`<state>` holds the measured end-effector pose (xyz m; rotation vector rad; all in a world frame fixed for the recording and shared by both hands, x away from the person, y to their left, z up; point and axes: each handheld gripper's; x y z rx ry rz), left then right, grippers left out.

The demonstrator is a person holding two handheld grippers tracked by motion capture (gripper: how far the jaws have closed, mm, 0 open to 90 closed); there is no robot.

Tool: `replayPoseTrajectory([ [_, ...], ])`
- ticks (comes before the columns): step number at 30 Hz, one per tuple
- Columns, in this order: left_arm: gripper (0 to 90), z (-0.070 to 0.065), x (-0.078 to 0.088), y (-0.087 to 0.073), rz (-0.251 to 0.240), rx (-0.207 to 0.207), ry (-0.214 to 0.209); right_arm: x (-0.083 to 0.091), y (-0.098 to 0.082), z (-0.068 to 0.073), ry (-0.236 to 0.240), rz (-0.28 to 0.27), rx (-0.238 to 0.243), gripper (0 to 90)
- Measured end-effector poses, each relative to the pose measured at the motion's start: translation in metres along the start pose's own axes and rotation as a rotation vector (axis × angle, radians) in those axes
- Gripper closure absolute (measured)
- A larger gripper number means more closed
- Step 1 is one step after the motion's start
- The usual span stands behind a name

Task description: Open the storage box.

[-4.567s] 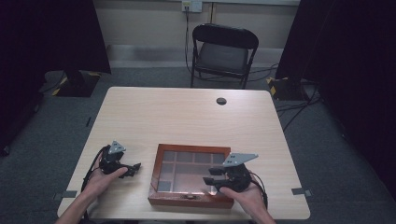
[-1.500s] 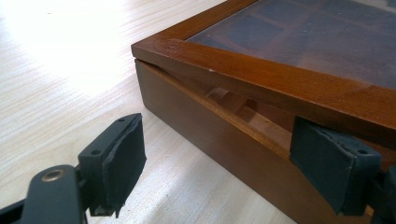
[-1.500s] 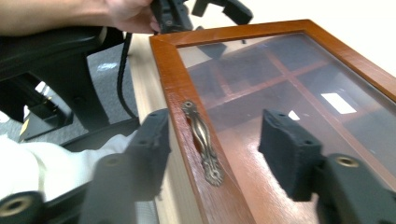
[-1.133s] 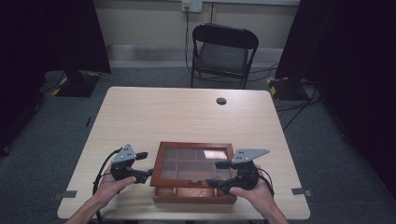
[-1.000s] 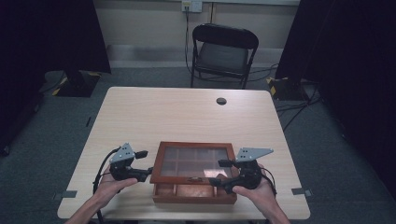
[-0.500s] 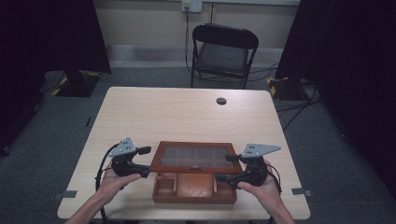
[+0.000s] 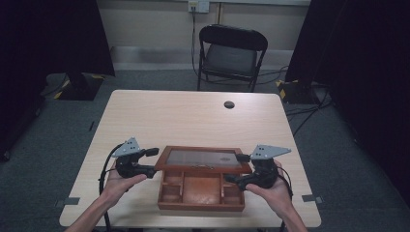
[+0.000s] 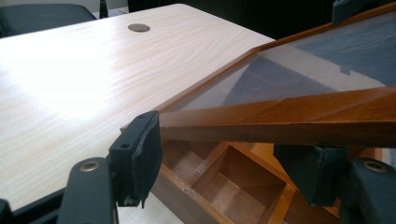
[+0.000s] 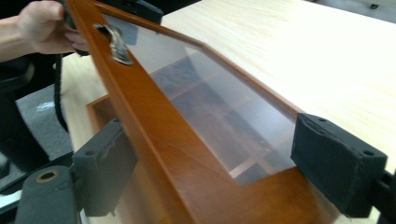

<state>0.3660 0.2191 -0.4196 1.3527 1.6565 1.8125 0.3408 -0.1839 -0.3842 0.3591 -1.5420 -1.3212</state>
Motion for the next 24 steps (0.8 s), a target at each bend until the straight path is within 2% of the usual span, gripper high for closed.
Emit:
replayPoseTrajectory([
  [2,35.4,-0.001,-0.001,0.002,-0.004,-0.004,0.006,-0.002,0.000,-0.006,-0.037,0.001,-0.008,15.5],
  [3,36.0,0.000,-0.001,0.004,-0.001,-0.011,0.004,-0.002,0.000,-0.008,-0.038,-0.001,-0.011,15.8],
  [5,36.1,0.000,-0.002,0.003,-0.005,0.008,-0.001,-0.003,0.000,-0.011,-0.047,-0.001,-0.021,17.2],
  [6,36.3,0.001,-0.002,0.004,-0.001,-0.002,0.002,-0.003,-0.001,-0.013,-0.052,-0.005,-0.029,18.6],
  [11,39.3,0.002,-0.003,0.005,-0.007,0.017,-0.011,-0.002,-0.002,-0.017,-0.060,-0.021,-0.041,20.3],
  [14,39.6,0.003,-0.005,0.007,0.014,0.022,-0.008,-0.001,-0.001,-0.018,-0.063,-0.022,-0.037,22.6],
  [21,41.1,0.005,-0.010,0.015,0.004,0.004,0.006,-0.002,0.002,-0.024,-0.074,-0.030,-0.050,27.0],
  [24,42.4,0.007,-0.010,0.015,-0.005,-0.002,0.008,-0.004,0.002,-0.033,-0.076,-0.042,-0.080,28.8],
])
Point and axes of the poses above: each handheld gripper's, and its own axes: x roughly backward along the jaws, y roughly out of its top, z roughly to its left
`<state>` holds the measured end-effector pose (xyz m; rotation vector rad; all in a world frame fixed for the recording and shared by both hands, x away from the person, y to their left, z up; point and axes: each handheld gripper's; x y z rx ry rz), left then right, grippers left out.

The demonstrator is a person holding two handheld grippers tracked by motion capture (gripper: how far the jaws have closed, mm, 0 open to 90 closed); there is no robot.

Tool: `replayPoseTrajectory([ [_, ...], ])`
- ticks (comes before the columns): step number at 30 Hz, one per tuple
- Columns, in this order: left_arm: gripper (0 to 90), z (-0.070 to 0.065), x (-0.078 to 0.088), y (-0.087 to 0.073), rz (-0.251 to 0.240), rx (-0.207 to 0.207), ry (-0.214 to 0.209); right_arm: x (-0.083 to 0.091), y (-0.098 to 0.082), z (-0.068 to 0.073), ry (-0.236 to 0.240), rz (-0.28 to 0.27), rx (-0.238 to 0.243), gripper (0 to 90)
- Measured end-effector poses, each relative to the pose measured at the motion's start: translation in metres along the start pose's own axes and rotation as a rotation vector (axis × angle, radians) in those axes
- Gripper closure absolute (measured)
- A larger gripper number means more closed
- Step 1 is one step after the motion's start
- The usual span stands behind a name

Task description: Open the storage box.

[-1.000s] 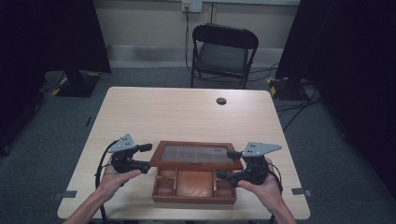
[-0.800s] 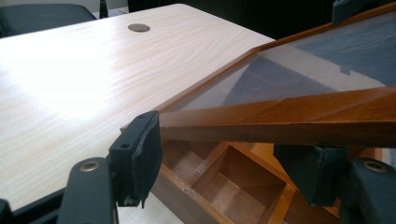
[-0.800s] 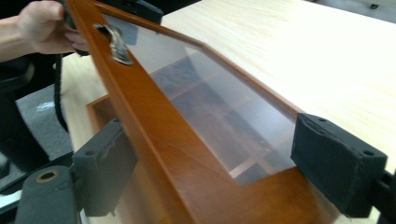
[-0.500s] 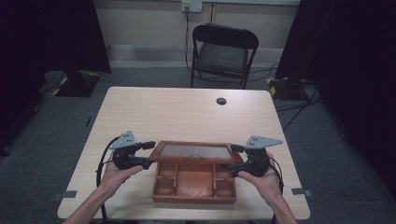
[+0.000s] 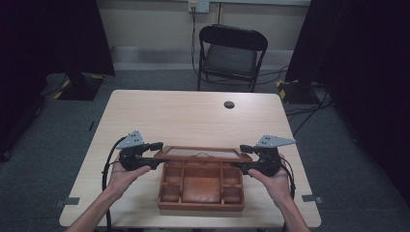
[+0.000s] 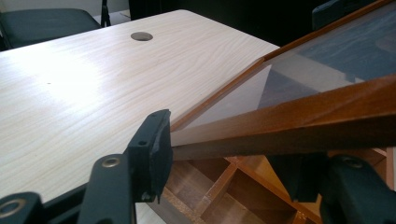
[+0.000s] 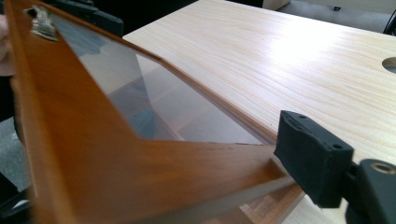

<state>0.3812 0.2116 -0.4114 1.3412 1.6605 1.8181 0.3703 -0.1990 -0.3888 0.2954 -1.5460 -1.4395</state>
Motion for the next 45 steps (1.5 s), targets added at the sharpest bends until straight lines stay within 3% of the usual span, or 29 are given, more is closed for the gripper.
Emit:
replayPoseTrajectory([
  [3,43.3,0.002,0.001,0.000,0.002,-0.006,-0.003,-0.003,-0.001,-0.005,0.006,0.003,-0.009,32.3],
  [12,47.3,0.009,0.001,0.000,-0.013,0.027,-0.023,-0.009,0.003,-0.009,0.009,-0.004,-0.016,35.6],
  [19,51.7,0.015,-0.002,0.007,0.011,-0.005,-0.023,-0.012,0.007,-0.015,0.016,-0.023,-0.030,36.3],
  [23,55.2,0.020,-0.001,0.007,0.007,0.009,-0.037,-0.014,0.009,-0.018,0.014,-0.029,-0.035,36.3],
  [32,53.3,0.027,-0.009,0.004,-0.001,0.054,-0.042,-0.018,0.011,-0.022,0.018,-0.035,-0.045,36.8],
  [45,53.8,0.030,-0.018,0.013,0.005,0.032,-0.050,-0.022,0.014,-0.030,0.015,-0.039,-0.054,38.6],
])
Point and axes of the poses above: each handheld gripper's, and its own axes: x roughly backward along the jaws, y roughly out of its top, z roughly to its left
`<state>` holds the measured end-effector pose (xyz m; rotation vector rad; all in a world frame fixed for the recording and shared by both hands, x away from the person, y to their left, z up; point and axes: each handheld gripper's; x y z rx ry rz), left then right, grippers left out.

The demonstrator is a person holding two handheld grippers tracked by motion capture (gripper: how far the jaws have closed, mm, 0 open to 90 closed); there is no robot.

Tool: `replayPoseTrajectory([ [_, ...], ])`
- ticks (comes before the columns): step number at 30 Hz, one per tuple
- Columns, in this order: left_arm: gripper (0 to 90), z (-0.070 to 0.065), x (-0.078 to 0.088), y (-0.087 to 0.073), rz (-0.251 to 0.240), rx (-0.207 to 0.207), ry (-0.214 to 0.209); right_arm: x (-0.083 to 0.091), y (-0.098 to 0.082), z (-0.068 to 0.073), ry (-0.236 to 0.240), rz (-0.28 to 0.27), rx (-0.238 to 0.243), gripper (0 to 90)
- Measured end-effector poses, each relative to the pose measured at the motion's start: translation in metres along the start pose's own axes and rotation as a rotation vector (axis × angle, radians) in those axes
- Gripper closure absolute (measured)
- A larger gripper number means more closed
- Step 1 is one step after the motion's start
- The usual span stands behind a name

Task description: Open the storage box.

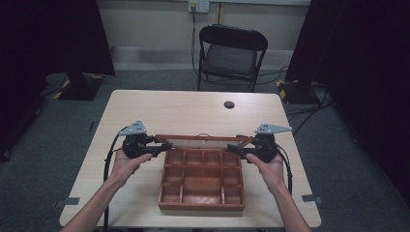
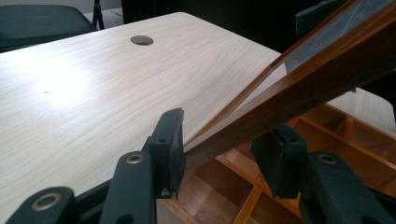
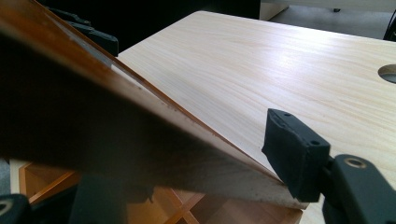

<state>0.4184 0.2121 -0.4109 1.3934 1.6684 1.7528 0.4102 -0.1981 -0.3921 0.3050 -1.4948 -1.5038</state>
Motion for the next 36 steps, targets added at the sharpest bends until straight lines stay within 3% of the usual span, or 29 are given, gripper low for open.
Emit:
replayPoseTrajectory([
  [13,56.7,0.005,-0.004,0.003,-0.008,0.015,0.013,-0.004,0.003,-0.007,-0.010,-0.023,0.013,41.8],
  [18,57.4,0.007,-0.007,0.002,0.005,0.020,0.025,-0.008,0.002,-0.011,-0.023,-0.006,0.014,42.8],
  [20,57.5,0.009,-0.009,0.000,0.007,0.025,0.029,-0.009,0.001,-0.012,-0.019,-0.003,0.008,42.9],
  [21,57.0,0.010,-0.009,0.000,0.002,0.048,0.024,-0.011,0.001,-0.014,-0.018,-0.006,0.000,42.7],
  [25,58.0,0.012,-0.010,0.001,0.009,0.043,0.019,-0.013,0.002,-0.018,0.003,-0.005,-0.013,43.1],
  [36,60.4,0.019,-0.017,-0.003,0.023,0.050,0.042,-0.020,-0.002,-0.027,-0.017,-0.002,-0.022,45.0],
])
Point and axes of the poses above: each handheld gripper's, and its own axes: x roughly backward along the jaws, y roughly out of its top, z roughly to its left
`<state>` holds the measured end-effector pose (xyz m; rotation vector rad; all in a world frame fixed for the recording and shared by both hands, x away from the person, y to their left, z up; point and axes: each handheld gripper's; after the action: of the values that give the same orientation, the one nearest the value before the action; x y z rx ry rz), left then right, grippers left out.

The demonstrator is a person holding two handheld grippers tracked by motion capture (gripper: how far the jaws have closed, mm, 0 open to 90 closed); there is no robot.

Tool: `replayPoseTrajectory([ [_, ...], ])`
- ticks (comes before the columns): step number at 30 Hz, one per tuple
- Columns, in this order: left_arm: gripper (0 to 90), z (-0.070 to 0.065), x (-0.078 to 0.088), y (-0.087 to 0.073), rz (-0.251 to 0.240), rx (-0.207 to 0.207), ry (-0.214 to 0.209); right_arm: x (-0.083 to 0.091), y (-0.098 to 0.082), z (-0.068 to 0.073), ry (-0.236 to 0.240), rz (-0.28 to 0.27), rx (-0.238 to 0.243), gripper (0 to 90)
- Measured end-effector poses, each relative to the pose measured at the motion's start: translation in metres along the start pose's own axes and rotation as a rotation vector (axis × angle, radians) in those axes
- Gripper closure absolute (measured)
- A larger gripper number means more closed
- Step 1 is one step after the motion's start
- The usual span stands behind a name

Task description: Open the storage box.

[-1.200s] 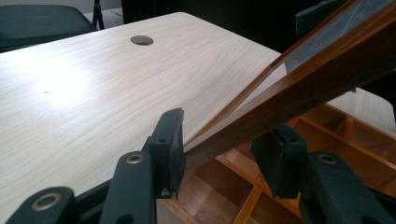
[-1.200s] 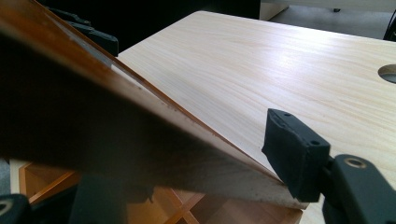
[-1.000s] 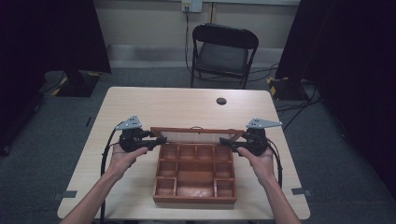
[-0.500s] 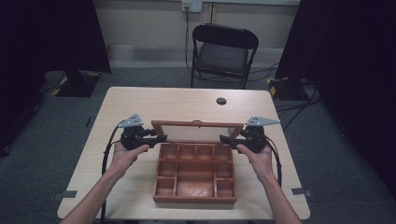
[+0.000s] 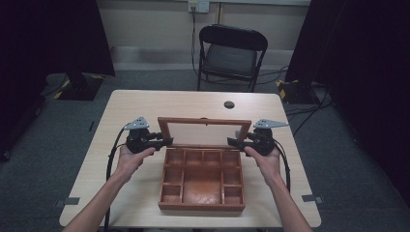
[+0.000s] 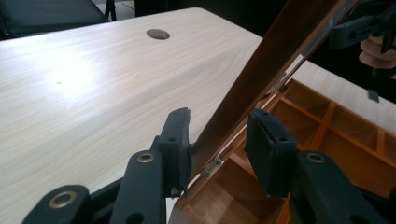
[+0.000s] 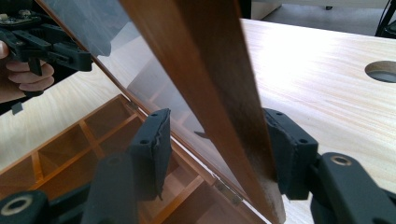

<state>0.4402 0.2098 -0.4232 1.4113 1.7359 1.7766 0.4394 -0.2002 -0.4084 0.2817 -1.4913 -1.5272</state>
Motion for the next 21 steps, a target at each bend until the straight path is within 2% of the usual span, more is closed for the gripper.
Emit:
replayPoseTrajectory([
  [3,60.7,0.002,-0.003,-0.003,-0.003,0.013,-0.004,-0.002,-0.001,-0.001,-0.008,0.005,0.003,45.3],
  [5,61.4,0.003,-0.004,-0.004,0.005,0.005,0.010,-0.004,-0.002,-0.003,-0.011,0.012,0.003,45.9],
  [12,62.7,0.006,-0.006,-0.005,0.011,0.013,0.013,-0.008,-0.003,-0.007,-0.016,0.020,-0.003,46.4],
  [14,63.2,0.007,-0.007,-0.005,0.017,0.010,0.015,-0.009,-0.003,-0.008,-0.016,0.020,-0.008,46.5],
  [17,63.4,0.009,-0.009,-0.007,0.012,0.035,0.014,-0.010,-0.004,-0.012,-0.003,0.002,-0.040,46.9],
  [21,64.0,0.010,-0.010,-0.007,0.013,0.036,0.016,-0.011,-0.005,-0.013,-0.006,0.002,-0.040,47.2],
])
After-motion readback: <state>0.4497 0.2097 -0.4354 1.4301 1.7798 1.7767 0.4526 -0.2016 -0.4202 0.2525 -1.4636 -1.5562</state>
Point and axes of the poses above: each handheld gripper's, and its own axes: x roughly backward along the jaws, y roughly out of its top, z roughly to its left
